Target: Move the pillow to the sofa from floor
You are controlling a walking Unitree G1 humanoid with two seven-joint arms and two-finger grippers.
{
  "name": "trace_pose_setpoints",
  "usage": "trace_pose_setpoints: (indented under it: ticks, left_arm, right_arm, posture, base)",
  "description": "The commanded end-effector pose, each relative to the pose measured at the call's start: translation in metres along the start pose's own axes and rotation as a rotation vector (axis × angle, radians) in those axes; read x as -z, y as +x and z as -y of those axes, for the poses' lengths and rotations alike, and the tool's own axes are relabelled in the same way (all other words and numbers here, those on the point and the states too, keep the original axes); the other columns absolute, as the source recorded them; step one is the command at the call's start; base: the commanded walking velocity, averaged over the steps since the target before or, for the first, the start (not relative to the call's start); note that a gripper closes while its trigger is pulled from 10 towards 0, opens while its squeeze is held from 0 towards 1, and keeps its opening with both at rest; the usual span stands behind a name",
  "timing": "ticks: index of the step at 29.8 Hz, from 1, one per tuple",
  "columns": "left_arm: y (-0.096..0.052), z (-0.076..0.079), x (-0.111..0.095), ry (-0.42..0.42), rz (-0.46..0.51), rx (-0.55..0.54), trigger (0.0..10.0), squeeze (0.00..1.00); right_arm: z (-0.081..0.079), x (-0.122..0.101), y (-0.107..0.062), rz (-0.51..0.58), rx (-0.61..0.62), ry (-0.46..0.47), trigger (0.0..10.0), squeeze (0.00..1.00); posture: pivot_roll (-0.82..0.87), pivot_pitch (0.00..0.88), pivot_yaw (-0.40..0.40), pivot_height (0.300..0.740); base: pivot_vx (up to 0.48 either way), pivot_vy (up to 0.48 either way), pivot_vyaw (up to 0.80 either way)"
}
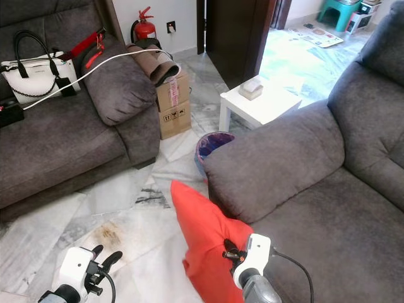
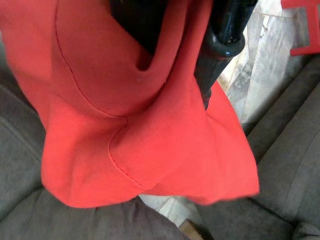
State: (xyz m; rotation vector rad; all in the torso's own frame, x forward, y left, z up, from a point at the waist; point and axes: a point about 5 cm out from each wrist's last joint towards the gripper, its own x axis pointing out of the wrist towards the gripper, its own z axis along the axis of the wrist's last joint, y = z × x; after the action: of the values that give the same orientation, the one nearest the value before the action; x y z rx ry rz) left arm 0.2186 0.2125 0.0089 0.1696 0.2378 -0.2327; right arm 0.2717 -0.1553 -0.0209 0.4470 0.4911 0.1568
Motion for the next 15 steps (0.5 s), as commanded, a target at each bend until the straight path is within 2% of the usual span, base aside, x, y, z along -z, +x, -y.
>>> trace_pose_setpoints:
  ticks: [1, 4, 5, 6, 7, 9, 10, 13, 14, 15]
  left_arm:
    - [-0.006, -0.004, 0.006, 0.0, -0.036, 0.005, 10.0, 0.0]
    - [-0.008, -0.006, 0.005, 0.014, -0.036, 0.03, 10.0, 0.0]
    - [-0.009, -0.007, 0.004, 0.016, -0.038, 0.052, 10.0, 0.0]
    - [-0.011, -0.009, 0.002, 0.028, -0.039, 0.071, 10.0, 0.0]
    - [-0.011, -0.009, 0.002, 0.028, -0.039, 0.071, 10.0, 0.0]
    - [-0.014, -0.011, 0.0, 0.039, -0.047, 0.102, 10.0, 0.0]
    - [-0.017, -0.011, 0.0, 0.056, -0.064, 0.153, 10.0, 0.0]
    - [-0.022, -0.009, 0.001, 0.067, -0.091, 0.228, 10.0, 0.0]
    - [-0.029, -0.007, 0.0, 0.09, -0.114, 0.31, 10.0, 0.0]
    - [-0.031, -0.007, 0.0, 0.096, -0.12, 0.334, 10.0, 0.0]
  right_arm:
    - [-0.005, -0.015, 0.005, 0.047, -0.06, -0.027, 10.0, 0.0]
    - [-0.01, -0.017, 0.005, 0.041, -0.133, -0.078, 10.0, 0.0]
    - [-0.014, -0.016, 0.006, 0.015, -0.186, -0.136, 10.0, 0.0]
    - [-0.018, -0.016, 0.006, 0.002, -0.242, -0.156, 10.0, 0.0]
    - [-0.018, -0.016, 0.006, 0.002, -0.242, -0.156, 10.0, 0.0]
    - [-0.022, -0.017, 0.006, -0.015, -0.319, -0.18, 10.0, 0.0]
    - [-0.024, -0.016, 0.006, -0.044, -0.356, -0.245, 10.0, 0.0]
    - [-0.026, -0.016, 0.005, -0.064, -0.397, -0.276, 10.0, 0.0]
    - [-0.031, -0.013, 0.004, -0.107, -0.482, -0.335, 10.0, 0.0]
    - [-0.032, -0.012, 0.003, -0.122, -0.509, -0.355, 10.0, 0.0]
  posture:
    - [0.27, 0.134, 0.001, 0.74]
    - [0.27, 0.132, 0.002, 0.74]
    - [0.27, 0.126, 0.002, 0.74]
    - [0.27, 0.125, 0.001, 0.74]
    - [0.27, 0.125, 0.001, 0.74]
    - [0.27, 0.121, 0.0, 0.74]
    - [0.27, 0.12, 0.0, 0.74]
    - [0.27, 0.117, 0.0, 0.74]
    - [0.27, 0.113, 0.001, 0.74]
    - [0.28, 0.109, 0.001, 0.74]
  base:
    - [0.0, 0.0, 0.0]
    - [0.0, 0.0, 0.0]
    - [0.0, 0.0, 0.0]
    - [0.0, 0.0, 0.0]
    - [0.0, 0.0, 0.0]
    - [0.0, 0.0, 0.0]
    - [0.0, 0.0, 0.0]
    - [0.0, 0.0, 0.0]
    - [0.0, 0.0, 0.0]
    - [0.0, 0.0, 0.0]
